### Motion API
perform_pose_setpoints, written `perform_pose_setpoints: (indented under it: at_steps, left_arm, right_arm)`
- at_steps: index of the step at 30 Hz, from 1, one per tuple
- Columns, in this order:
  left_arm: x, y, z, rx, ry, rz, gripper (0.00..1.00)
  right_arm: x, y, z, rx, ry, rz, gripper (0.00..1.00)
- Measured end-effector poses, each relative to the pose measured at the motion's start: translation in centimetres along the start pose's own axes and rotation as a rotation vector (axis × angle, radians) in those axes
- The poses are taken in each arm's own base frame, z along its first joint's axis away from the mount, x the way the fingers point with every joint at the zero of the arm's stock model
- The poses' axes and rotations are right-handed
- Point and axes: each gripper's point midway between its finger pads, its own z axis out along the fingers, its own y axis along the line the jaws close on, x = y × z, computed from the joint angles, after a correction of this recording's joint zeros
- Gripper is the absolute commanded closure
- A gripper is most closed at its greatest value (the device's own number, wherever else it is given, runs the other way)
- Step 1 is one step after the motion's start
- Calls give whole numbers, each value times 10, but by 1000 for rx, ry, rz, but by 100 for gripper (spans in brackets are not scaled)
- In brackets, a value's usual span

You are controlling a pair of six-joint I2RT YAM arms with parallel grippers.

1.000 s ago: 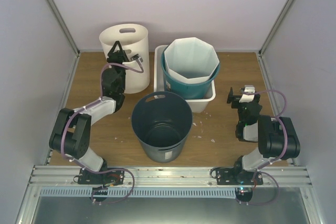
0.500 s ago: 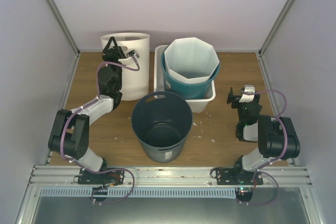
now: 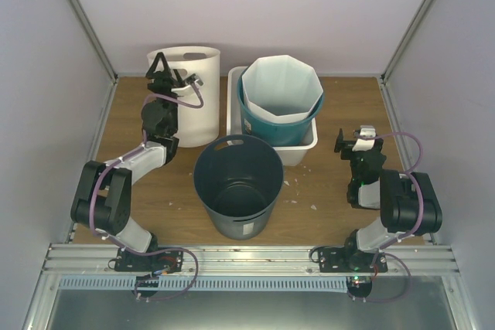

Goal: Turn the large container upside down

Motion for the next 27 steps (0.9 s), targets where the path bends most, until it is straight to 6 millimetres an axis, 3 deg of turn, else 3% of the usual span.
perform_pose_setpoints:
  at_steps: [27]
  left_arm:
    - [-1, -19, -1, -93, -53, -3, 31]
  right_arm:
    - [0, 0, 0, 0, 0, 0, 0]
